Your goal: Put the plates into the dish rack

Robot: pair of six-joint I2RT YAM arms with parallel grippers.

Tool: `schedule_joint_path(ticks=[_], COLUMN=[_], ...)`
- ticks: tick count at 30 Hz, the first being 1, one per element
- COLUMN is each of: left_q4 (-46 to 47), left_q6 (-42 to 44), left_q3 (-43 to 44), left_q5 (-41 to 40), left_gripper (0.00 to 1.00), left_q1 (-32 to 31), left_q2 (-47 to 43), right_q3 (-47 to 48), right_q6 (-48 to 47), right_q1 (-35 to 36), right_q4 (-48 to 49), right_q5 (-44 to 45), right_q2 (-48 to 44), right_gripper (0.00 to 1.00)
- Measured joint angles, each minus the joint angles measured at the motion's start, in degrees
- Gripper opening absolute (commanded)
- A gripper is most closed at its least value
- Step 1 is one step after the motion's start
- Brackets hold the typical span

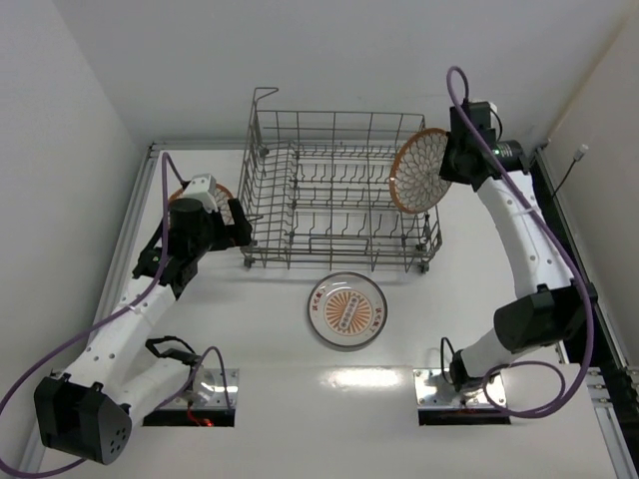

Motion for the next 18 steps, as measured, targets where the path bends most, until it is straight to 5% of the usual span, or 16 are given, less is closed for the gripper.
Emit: schedule_joint_path(ticks=[8, 18], left_q4=[0.04, 0.04], left_q6=[0.00, 0.00], left_q3=[0.00, 0.00], left_q5=[0.15, 0.55], left_gripper=[1.00, 1.00], left_q1=[0.00, 0.00], left_q2=[0.50, 1.31], right_q3=[-0.31, 1.38], right_q6=[-1.86, -2.34], right_q1=[5.99, 14.82], right_q4=[-4.35, -4.37], right_q5=[19.41, 32.11], right_q2=[0.09, 5.27], right_gripper=[0.00, 0.00])
